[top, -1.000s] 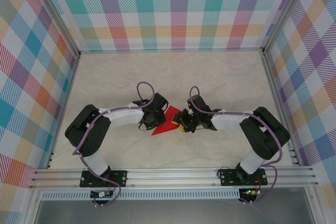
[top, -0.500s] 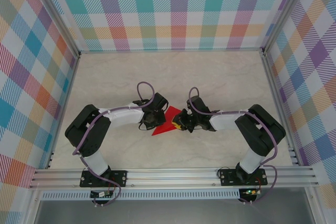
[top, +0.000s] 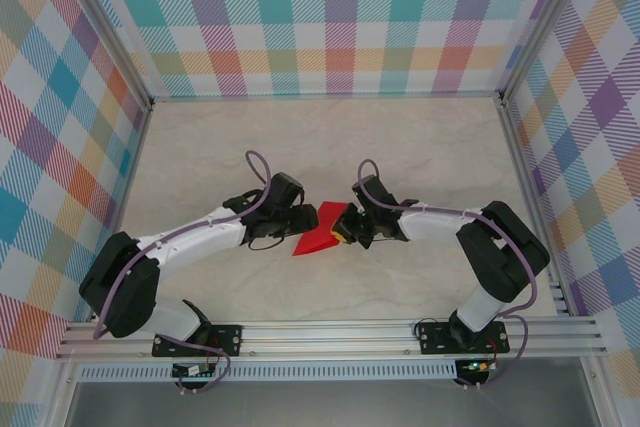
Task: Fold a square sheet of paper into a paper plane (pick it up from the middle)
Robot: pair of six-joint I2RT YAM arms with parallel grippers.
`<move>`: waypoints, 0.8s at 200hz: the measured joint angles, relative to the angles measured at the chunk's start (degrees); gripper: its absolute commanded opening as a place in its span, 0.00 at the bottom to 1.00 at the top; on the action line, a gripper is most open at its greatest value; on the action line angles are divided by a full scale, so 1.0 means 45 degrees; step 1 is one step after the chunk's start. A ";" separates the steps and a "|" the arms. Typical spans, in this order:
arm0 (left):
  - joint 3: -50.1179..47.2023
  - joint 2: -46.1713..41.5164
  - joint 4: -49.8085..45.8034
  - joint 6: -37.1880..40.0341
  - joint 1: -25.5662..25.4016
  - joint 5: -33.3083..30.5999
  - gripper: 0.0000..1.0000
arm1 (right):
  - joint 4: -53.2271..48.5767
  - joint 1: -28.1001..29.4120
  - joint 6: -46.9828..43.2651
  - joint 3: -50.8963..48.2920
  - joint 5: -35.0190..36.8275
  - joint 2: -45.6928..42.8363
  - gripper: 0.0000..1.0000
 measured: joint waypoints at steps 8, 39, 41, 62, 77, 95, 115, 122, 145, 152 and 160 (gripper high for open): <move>-0.0257 -0.0136 0.0272 0.0389 0.0000 0.0087 0.61 | -0.0311 0.0000 -0.0087 0.0233 0.0005 0.0000 0.03; -0.1088 -0.0389 0.1098 0.1948 0.0000 0.0413 0.58 | -0.1365 0.0000 -0.0335 0.1103 0.0019 0.0005 0.04; -0.1132 -0.0413 0.1146 0.2074 -0.0005 0.0413 0.58 | -0.1413 0.0000 -0.0364 0.1151 0.0019 0.0005 0.04; -0.1729 -0.0894 0.1914 0.3031 -0.0015 0.0296 0.55 | -0.1933 0.0000 -0.0549 0.1690 0.0039 0.0063 0.04; -0.2273 -0.1428 0.2458 0.3589 -0.0024 0.0068 0.55 | -0.2147 0.0000 -0.0602 0.2011 0.0039 0.0170 0.04; -0.2841 -0.2040 0.2837 0.4245 -0.0024 -0.0165 0.55 | -0.2331 0.0000 -0.0704 0.2317 0.0034 0.0398 0.04; -0.3196 -0.2297 0.3303 0.4993 -0.0029 -0.0155 0.53 | -0.2555 0.0000 -0.0845 0.2633 -0.0010 0.0709 0.04; -0.3356 -0.2331 0.3565 0.5241 -0.0049 -0.0146 0.53 | -0.2608 0.0000 -0.0879 0.2715 -0.0024 0.0816 0.04; -0.4177 -0.2492 0.4566 0.6023 -0.0233 -0.0029 0.53 | -0.2832 0.0000 -0.0923 0.2919 -0.0063 0.1093 0.04; -0.4405 -0.2516 0.4838 0.6241 -0.0282 -0.0019 0.53 | -0.2875 0.0000 -0.0933 0.2939 -0.0073 0.1122 0.04; -0.4605 -0.2516 0.5061 0.6484 -0.0311 -0.0024 0.53 | -0.2953 0.0000 -0.0942 0.2953 -0.0073 0.1122 0.04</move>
